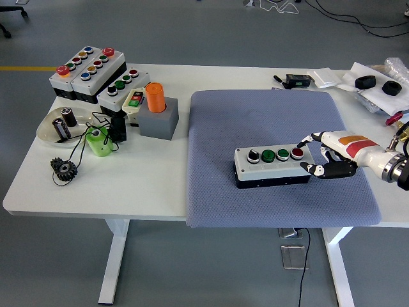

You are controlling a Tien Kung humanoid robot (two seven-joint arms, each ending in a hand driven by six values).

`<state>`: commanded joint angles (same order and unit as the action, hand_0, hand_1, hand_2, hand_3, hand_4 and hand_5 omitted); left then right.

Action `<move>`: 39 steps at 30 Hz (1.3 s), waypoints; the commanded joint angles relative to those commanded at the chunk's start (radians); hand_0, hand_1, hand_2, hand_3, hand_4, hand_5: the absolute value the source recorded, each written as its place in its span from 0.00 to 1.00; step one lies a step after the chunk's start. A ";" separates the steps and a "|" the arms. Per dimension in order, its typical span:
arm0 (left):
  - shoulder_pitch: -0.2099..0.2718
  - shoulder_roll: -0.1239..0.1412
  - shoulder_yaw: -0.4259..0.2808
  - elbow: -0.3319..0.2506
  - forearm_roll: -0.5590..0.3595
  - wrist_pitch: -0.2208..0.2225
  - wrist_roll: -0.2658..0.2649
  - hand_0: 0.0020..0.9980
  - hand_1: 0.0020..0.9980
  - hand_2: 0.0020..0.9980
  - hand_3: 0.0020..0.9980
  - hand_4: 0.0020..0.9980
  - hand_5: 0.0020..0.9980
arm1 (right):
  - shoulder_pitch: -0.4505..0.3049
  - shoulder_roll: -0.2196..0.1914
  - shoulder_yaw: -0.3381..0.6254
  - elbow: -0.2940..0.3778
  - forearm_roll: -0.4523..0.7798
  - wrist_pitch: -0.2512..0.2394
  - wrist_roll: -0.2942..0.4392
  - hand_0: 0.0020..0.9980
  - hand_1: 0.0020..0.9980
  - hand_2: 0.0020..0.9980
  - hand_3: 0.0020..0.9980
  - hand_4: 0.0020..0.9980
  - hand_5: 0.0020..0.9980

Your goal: Pick up the button,place it on the desk,press the button,press the button

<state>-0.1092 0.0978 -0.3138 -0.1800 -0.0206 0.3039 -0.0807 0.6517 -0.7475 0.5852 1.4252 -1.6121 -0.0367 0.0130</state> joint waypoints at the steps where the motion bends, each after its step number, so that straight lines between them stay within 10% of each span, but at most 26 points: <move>1: 0.000 0.000 0.002 0.000 -0.001 0.000 0.000 0.67 0.73 0.73 0.54 0.39 1.00 | 0.001 0.001 -0.001 0.001 0.000 0.000 0.000 0.05 0.00 0.11 0.74 0.66 0.60; 39: -0.002 0.001 0.027 0.000 -0.028 -0.005 -0.003 0.68 0.73 0.73 0.54 0.39 1.00 | -0.003 0.052 0.022 0.008 -0.012 0.028 -0.027 0.05 0.00 0.11 0.74 0.64 0.64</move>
<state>-0.1109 0.0989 -0.2869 -0.1800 -0.0485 0.2984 -0.0840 0.6490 -0.6958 0.6072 1.4329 -1.6240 -0.0086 -0.0138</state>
